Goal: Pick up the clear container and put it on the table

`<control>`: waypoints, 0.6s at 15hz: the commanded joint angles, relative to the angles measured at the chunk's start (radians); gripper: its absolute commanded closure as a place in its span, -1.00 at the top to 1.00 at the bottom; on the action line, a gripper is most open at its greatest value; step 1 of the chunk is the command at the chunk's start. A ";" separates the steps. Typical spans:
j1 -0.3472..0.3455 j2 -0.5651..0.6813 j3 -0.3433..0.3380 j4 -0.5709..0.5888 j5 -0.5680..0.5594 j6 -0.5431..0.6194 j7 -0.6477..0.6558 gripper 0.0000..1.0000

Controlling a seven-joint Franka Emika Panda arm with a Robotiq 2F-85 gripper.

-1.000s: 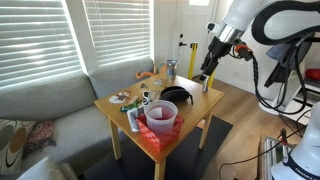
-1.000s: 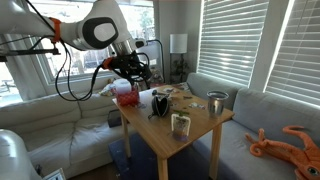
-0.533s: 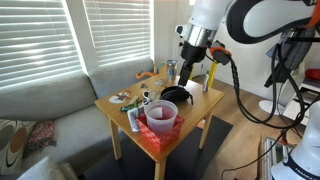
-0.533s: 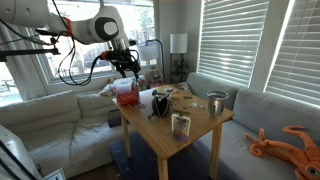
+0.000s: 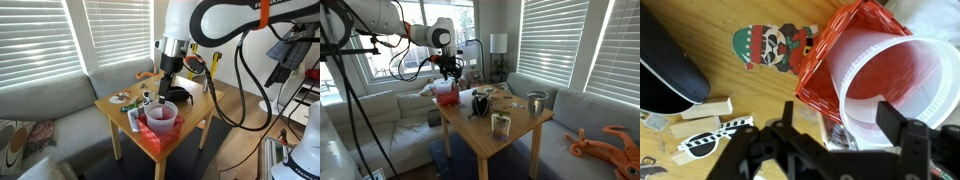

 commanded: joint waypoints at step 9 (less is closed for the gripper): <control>-0.002 0.104 -0.004 0.161 0.034 -0.189 0.001 -1.00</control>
